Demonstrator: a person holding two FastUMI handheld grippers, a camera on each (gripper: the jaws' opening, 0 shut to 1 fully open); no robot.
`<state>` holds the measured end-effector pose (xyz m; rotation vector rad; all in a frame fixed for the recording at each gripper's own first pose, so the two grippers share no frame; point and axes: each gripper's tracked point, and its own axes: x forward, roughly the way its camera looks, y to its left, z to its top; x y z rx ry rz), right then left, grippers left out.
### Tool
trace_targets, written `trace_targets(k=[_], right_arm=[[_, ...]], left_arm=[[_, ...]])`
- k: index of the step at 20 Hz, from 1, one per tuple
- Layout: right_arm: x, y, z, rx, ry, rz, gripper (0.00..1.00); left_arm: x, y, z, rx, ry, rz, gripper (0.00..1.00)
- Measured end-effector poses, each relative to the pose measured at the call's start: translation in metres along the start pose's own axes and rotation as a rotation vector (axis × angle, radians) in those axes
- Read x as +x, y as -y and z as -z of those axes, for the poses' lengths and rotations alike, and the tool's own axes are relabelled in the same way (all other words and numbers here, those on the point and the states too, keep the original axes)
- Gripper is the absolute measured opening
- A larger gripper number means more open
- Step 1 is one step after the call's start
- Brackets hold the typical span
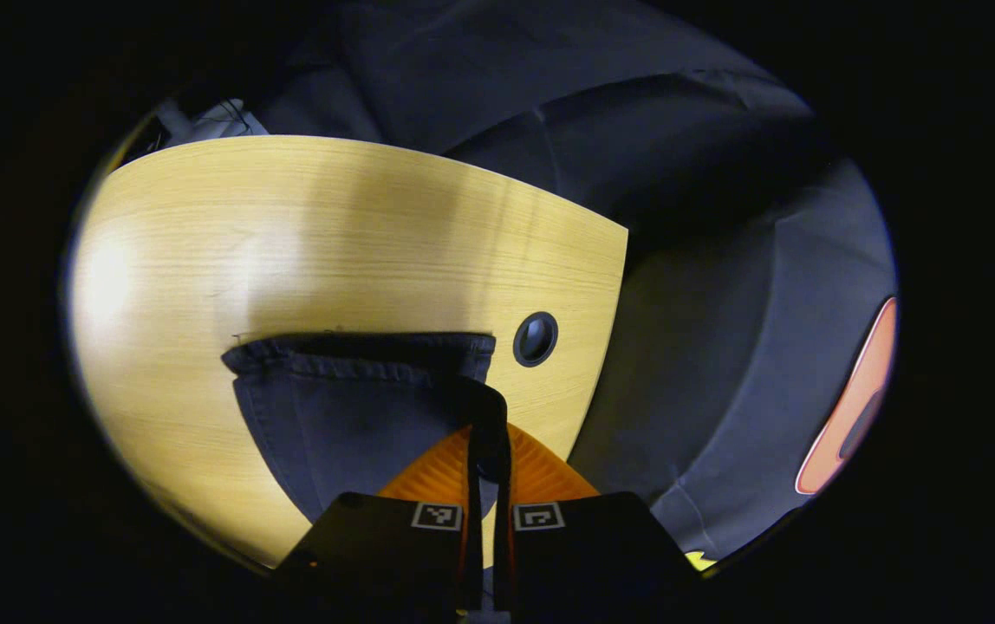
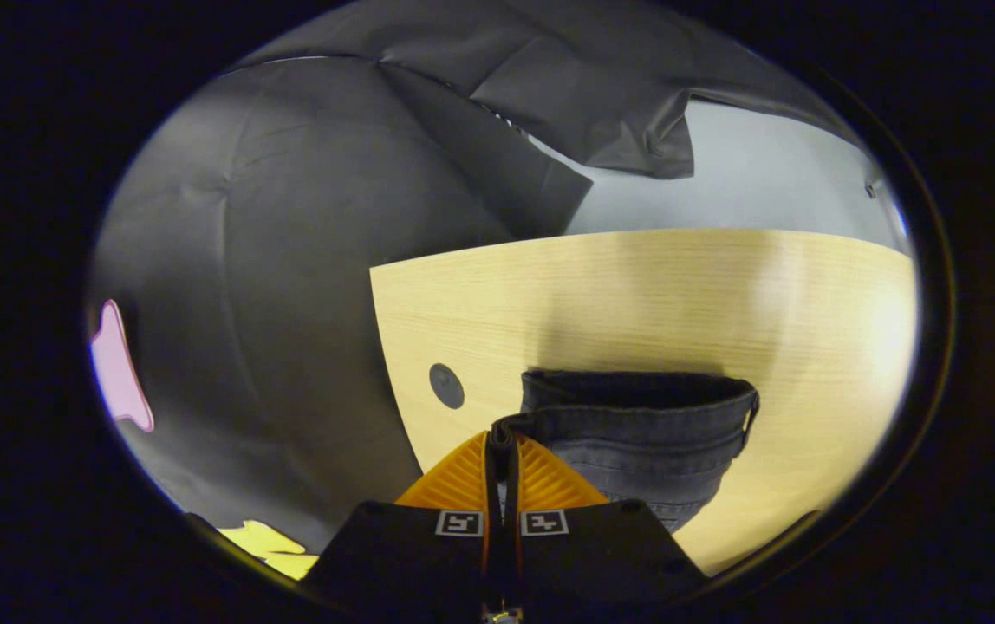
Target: Grasp the waist and the cuffs of the jeans and fold them to make the two legs overlap; first hold the waist and fold one-third of the jeans toward the cuffs, then hold the cuffs and fold the remaining one-third in the same direction to finish folding.
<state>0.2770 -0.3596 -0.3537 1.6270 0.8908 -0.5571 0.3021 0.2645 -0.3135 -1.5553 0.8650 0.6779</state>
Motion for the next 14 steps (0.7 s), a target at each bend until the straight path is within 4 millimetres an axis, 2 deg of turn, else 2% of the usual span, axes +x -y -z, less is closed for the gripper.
trace_targets(k=[1,2,5,6,7,8,9,11,12,14], right_arm=[[0.002,0.001,-0.002,-0.001,-0.002,-0.005,0.01],[0.004,0.0,-0.002,-0.005,-0.006,-0.012,0.01],[0.012,-0.001,-0.003,-0.061,-0.001,-0.025,0.04],[0.013,-0.003,-0.003,-0.076,-0.001,-0.032,0.06],[0.012,-0.008,-0.002,-0.093,0.002,-0.047,0.11],[0.011,-0.012,-0.002,-0.121,0.011,-0.063,0.15],[0.009,-0.015,-0.002,-0.157,0.026,-0.078,0.11],[0.006,-0.018,0.0,-0.246,0.047,-0.07,0.3],[0.004,-0.019,0.003,-0.277,0.047,-0.069,0.35],[-0.005,-0.022,0.007,-0.335,0.069,-0.054,0.58]], left_arm=[[0.002,-0.004,-0.007,-0.019,0.014,-0.026,0.19],[0.004,-0.011,-0.009,-0.037,0.018,-0.044,0.15],[0.015,-0.025,-0.012,-0.027,0.021,-0.124,0.27],[0.012,-0.031,-0.01,-0.01,0.028,-0.164,0.38],[0.012,-0.032,-0.011,0.002,0.037,-0.192,0.31],[0.007,-0.038,-0.011,0.02,0.04,-0.244,0.65],[-0.001,-0.044,-0.009,0.034,0.035,-0.29,0.54],[-0.016,-0.048,-0.008,0.043,0.03,-0.318,0.83],[-0.023,-0.046,-0.01,0.044,0.041,-0.313,0.97],[-0.043,-0.043,-0.014,0.06,0.056,-0.322,0.98]])
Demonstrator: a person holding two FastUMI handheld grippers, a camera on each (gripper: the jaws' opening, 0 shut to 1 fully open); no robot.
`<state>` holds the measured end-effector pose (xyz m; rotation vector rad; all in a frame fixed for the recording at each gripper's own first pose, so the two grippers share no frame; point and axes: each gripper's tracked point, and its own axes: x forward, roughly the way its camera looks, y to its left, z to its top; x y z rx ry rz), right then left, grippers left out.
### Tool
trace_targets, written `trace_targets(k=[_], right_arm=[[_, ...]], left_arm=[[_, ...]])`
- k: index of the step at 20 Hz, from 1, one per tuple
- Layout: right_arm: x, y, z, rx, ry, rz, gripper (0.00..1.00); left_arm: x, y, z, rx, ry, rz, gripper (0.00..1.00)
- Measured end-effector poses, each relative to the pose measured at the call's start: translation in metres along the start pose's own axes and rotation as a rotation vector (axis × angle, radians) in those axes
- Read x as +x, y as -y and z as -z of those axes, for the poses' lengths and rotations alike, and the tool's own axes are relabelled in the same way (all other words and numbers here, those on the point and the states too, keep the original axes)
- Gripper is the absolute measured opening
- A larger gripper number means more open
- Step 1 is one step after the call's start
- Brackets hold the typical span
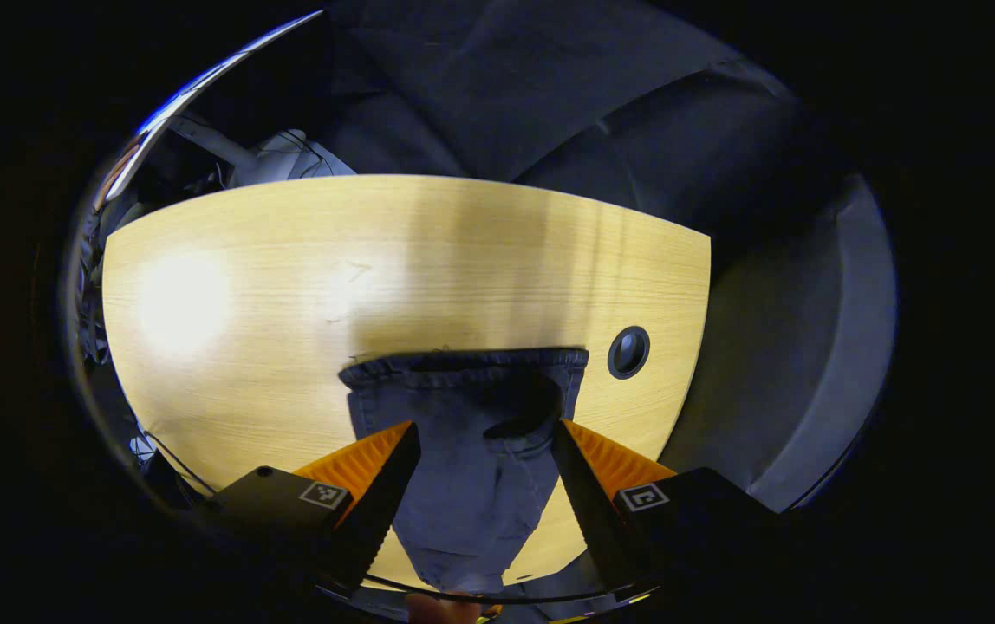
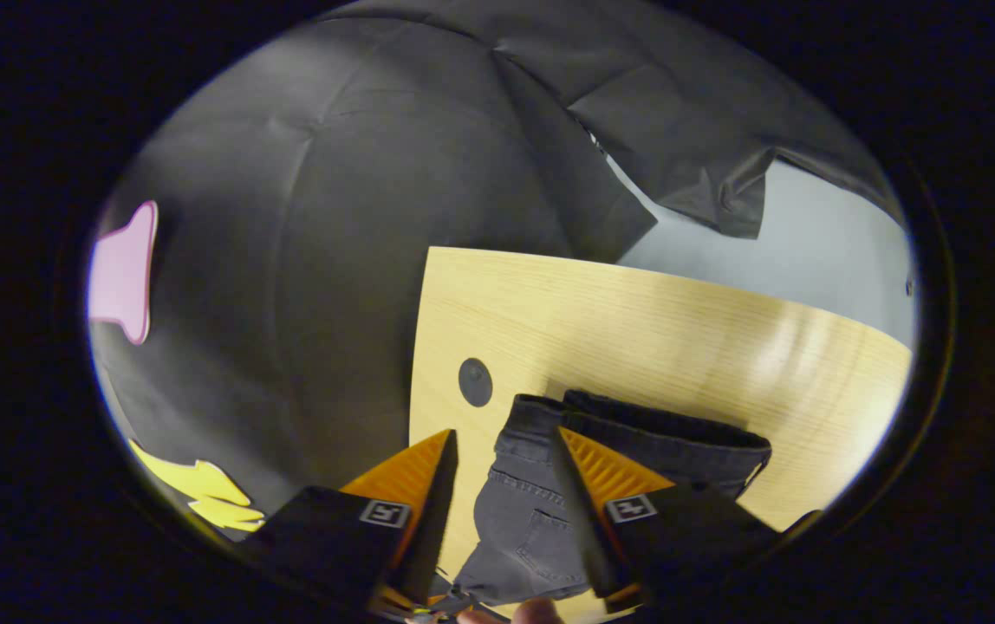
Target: Grasp the waist and the cuffs of the jeans and fold them to make the two legs overlap; first hold the waist and fold one-third of the jeans toward the cuffs, then hold the cuffs and fold the remaining one-third in the same direction to finish folding.
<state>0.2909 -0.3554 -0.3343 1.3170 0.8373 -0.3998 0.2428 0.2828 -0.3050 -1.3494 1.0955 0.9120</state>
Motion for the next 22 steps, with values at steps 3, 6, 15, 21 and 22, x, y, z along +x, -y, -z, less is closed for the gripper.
trace_targets(k=[3,6,15,21,22], right_arm=[[-0.016,-0.004,-0.003,-0.13,0.062,0.022,0.75],[-0.05,-0.011,0.006,-0.32,0.134,0.018,0.77],[-0.175,0.007,0.07,-0.871,0.348,0.04,0.86],[-0.206,0.045,0.098,-0.992,0.41,0.071,0.82],[-0.211,0.05,0.098,-1.015,0.441,0.094,0.86]], left_arm=[[-0.032,0.014,0.0,0.048,0.019,0.093,0.98],[-0.065,0.011,0.025,0.176,0.035,0.191,0.97],[-0.112,-0.057,0.167,0.853,-0.022,0.438,0.95],[-0.13,-0.086,0.151,1.287,0.454,0.327,0.92],[-0.139,-0.083,0.15,1.274,0.533,0.358,0.92]])
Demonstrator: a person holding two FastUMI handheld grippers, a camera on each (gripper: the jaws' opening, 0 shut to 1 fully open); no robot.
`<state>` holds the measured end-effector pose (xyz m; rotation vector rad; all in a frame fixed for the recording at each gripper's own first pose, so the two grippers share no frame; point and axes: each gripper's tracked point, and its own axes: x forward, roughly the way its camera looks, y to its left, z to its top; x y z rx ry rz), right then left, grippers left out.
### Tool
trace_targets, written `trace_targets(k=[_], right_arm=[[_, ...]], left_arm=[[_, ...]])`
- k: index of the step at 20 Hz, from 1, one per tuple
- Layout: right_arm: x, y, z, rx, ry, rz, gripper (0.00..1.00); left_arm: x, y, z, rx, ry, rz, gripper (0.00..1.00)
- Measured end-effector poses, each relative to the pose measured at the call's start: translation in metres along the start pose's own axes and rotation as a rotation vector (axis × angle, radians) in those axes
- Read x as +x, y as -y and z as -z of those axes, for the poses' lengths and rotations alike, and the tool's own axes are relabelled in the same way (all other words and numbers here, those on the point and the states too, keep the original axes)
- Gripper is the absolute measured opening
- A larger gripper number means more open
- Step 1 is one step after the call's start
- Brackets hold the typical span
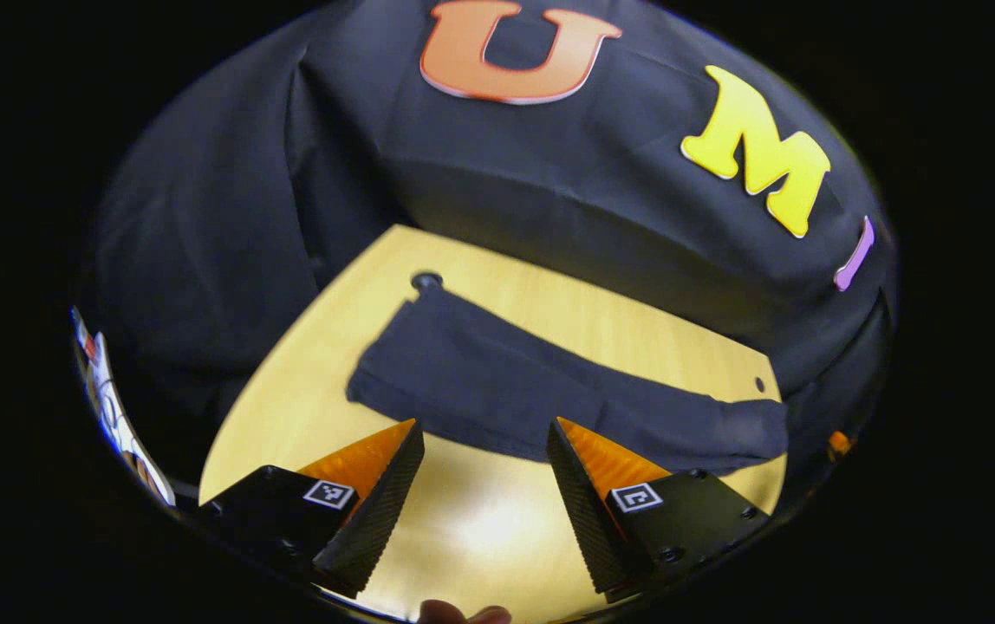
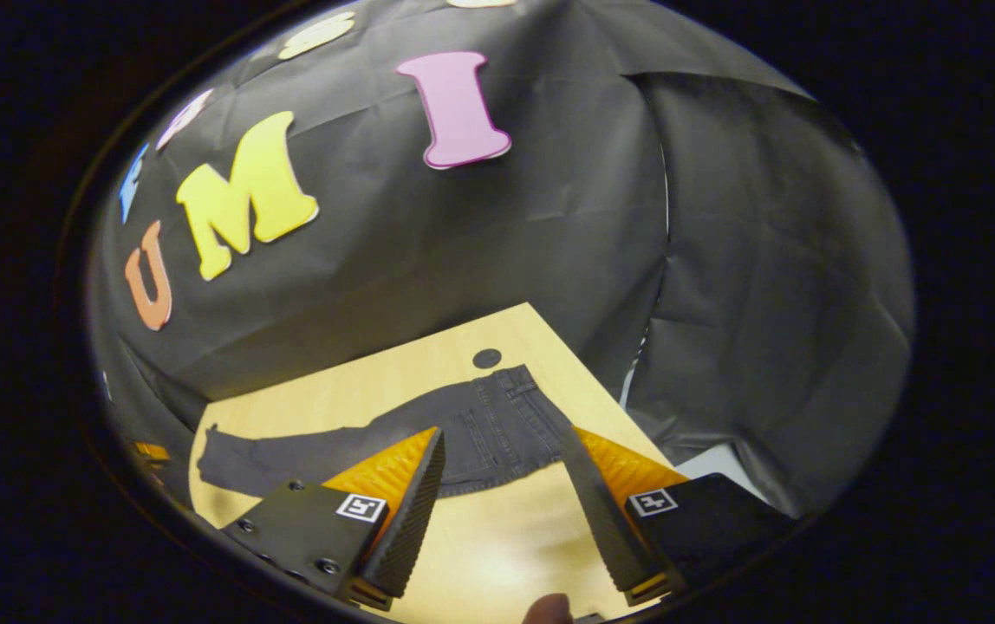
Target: Grasp the waist and the cuffs of the jeans and fold them to make the two legs overlap; first hold the waist and fold one-third of the jeans toward the cuffs, then hold the cuffs and fold the remaining one-third in the same direction to finish folding.
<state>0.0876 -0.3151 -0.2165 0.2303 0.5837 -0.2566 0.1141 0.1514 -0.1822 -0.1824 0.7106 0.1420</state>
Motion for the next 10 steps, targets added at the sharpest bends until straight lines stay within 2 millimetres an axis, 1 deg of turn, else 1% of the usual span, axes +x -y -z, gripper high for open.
trace_targets(k=[1,2,3,4,6,7,8,10], right_arm=[[-0.003,0.012,0.005,-0.03,0.015,0.065,0.78],[-0.005,0.024,0.011,-0.061,0.018,0.117,0.89],[-0.005,0.03,0.017,-0.062,0.02,0.132,0.99],[-0.005,0.028,0.024,-0.038,0.008,0.112,0.99],[0.002,0.025,0.032,0.044,-0.033,0.062,0.99],[0.009,0.026,0.037,0.101,-0.051,0.045,0.99],[0.017,0.029,0.043,0.16,-0.074,0.042,0.95],[0.04,0.036,0.052,0.296,-0.12,0.015,0.95]], left_arm=[[-0.006,0.005,-0.005,-0.002,0.056,-0.002,0.92],[0.012,-0.009,-0.004,0.005,0.114,-0.003,0.92],[0.005,0.001,-0.011,0.019,0.156,-0.003,0.92],[0.005,0.0,-0.013,0.031,0.185,-0.01,0.92],[0.006,-0.001,-0.014,0.018,0.211,-0.023,0.92],[0.007,0.002,-0.012,-0.003,0.206,-0.016,0.92],[0.006,0.003,-0.009,-0.024,0.194,-0.007,0.92],[0.008,0.005,-0.004,-0.054,0.166,-0.001,0.93]])
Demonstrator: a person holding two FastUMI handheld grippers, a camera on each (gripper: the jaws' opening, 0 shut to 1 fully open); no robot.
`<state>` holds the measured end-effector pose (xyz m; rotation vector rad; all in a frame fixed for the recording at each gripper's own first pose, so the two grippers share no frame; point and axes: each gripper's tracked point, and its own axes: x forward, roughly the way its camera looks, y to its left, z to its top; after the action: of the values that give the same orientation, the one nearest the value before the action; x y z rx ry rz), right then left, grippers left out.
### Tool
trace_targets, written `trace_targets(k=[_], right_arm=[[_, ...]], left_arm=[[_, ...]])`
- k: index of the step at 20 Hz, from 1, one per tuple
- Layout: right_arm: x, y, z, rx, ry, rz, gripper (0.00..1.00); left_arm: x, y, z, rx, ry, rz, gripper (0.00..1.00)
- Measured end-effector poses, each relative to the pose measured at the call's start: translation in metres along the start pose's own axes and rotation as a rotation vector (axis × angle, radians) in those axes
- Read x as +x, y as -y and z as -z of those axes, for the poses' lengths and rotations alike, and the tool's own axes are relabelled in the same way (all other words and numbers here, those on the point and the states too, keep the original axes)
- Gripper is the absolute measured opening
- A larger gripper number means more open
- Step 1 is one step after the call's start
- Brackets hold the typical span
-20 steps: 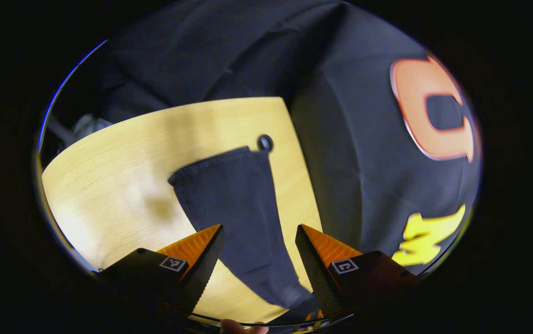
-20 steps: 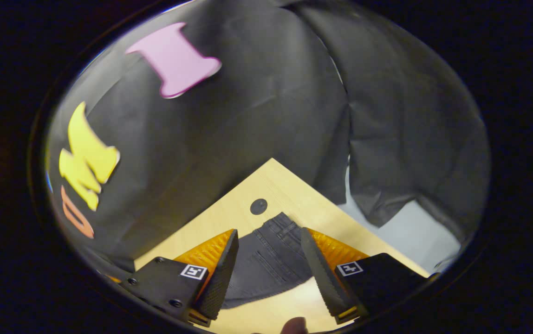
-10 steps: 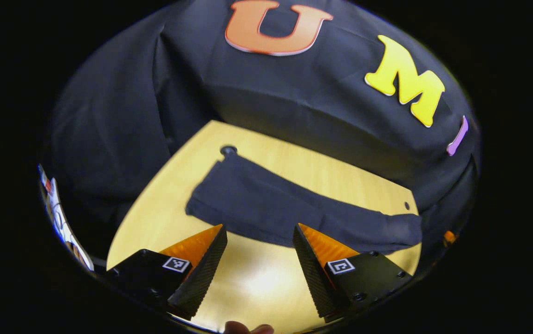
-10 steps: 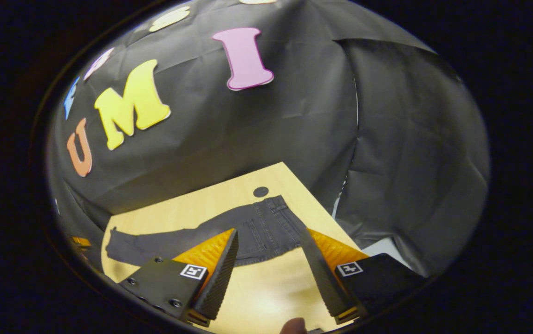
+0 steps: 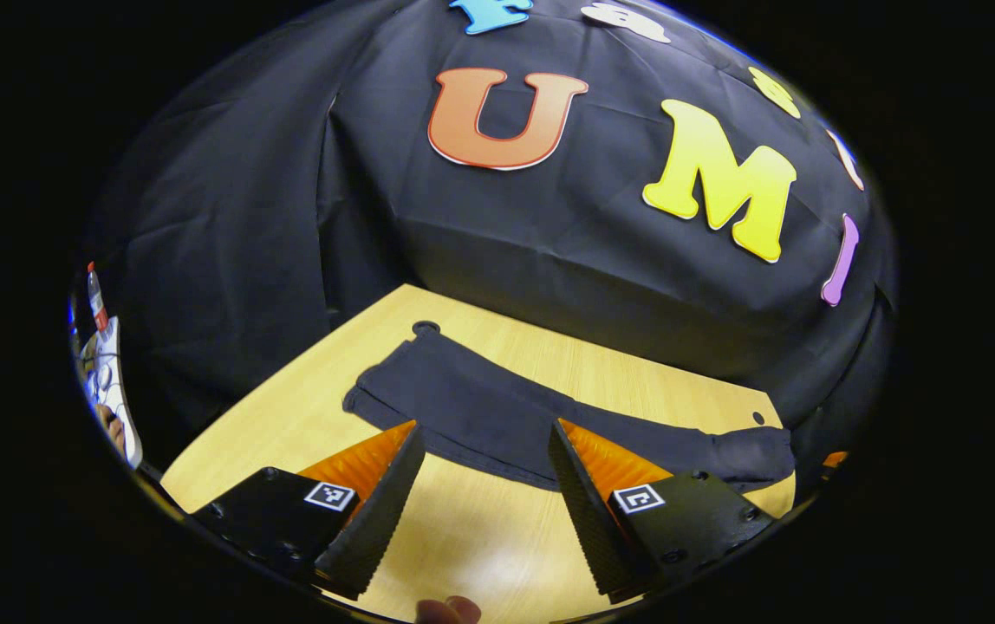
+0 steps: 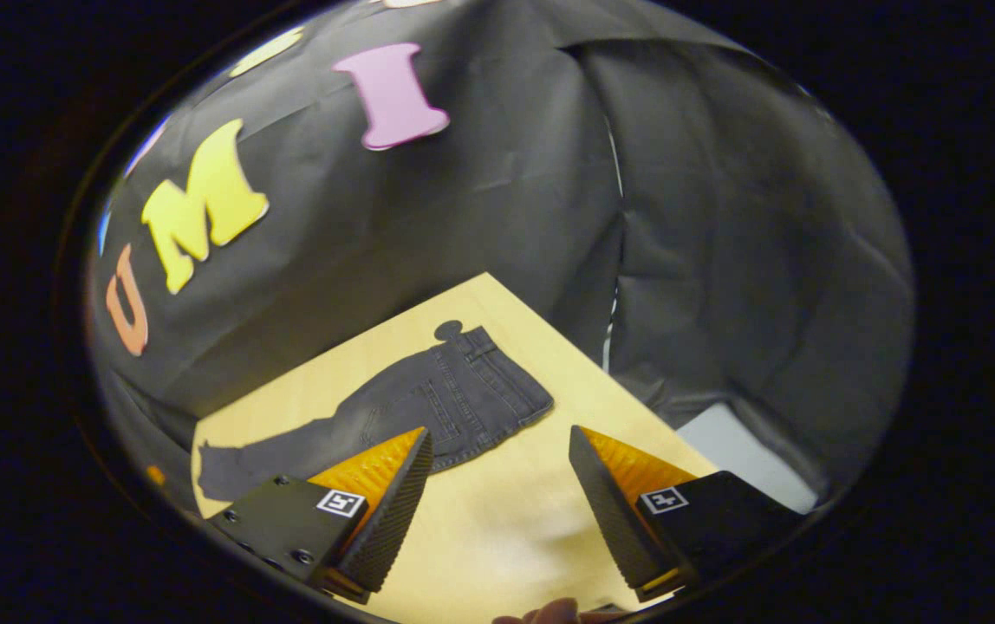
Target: Grasp the waist and the cuffs of the jeans and fold them to make the two legs overlap; first hold the waist and fold one-third of the jeans toward the cuffs, then hold the cuffs and fold the remaining one-third in the same direction to finish folding.
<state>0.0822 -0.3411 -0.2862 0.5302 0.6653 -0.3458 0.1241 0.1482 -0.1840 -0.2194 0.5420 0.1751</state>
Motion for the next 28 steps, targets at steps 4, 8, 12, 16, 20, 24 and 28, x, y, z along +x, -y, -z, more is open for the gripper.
trace_targets(k=[4,8,12,16,20,24,28], right_arm=[[0.053,0.022,0.013,0.225,-0.094,-0.033,0.99],[0.096,0.031,0.009,0.367,-0.133,-0.046,0.98],[0.129,0.024,0.004,0.47,-0.163,-0.053,0.98],[0.15,0.017,-0.004,0.533,-0.16,-0.061,0.97],[0.161,0.01,-0.004,0.488,-0.173,-0.043,0.92],[0.17,0.01,-0.002,0.446,-0.164,-0.023,0.63],[0.175,0.011,-0.006,0.435,-0.141,-0.043,0.39]], left_arm=[[0.001,0.001,-0.005,0.033,0.058,-0.006,0.93],[0.0,-0.003,-0.004,0.06,0.062,-0.047,0.93],[0.002,-0.002,0.004,0.021,0.031,-0.065,0.93],[0.005,-0.002,0.008,0.015,0.003,-0.084,0.93],[0.007,-0.005,0.014,-0.007,-0.016,-0.102,0.93],[0.006,-0.01,0.018,-0.04,-0.025,-0.127,0.93],[-0.003,-0.017,0.017,-0.06,-0.032,-0.164,0.93]])
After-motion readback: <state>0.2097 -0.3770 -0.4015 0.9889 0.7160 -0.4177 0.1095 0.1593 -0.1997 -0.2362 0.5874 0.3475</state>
